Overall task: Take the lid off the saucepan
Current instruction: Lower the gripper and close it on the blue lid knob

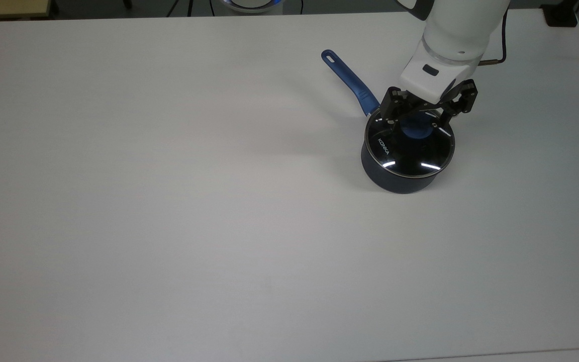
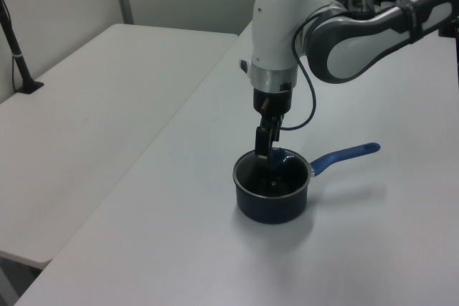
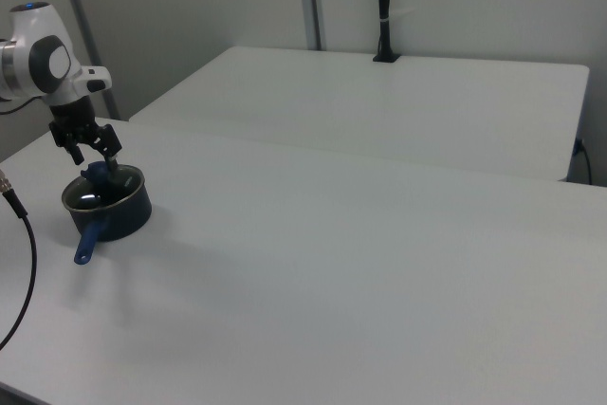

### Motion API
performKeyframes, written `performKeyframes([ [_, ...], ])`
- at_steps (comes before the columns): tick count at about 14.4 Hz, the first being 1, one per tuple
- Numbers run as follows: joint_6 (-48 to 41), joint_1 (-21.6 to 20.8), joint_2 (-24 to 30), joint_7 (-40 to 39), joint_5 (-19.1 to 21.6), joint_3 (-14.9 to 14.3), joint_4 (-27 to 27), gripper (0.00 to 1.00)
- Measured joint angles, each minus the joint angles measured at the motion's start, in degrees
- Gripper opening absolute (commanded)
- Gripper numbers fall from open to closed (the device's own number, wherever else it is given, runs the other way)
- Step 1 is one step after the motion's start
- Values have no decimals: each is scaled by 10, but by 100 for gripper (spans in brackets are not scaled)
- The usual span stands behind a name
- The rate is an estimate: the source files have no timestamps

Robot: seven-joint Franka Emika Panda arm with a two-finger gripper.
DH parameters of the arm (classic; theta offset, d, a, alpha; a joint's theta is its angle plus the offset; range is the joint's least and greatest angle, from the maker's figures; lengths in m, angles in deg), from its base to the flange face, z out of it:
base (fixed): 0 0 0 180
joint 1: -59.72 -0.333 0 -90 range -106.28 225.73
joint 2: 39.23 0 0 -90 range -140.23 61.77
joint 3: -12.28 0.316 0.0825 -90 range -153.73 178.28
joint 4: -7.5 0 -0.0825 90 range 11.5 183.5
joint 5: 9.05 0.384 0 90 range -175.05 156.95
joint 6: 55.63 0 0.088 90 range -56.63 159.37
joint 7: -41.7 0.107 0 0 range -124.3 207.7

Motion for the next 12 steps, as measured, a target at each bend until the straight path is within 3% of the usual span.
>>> performKeyframes([
  [8,0,-2,-4,0,-1,0,0,84],
  [12,0,-5,-5,0,-1,0,2,72],
])
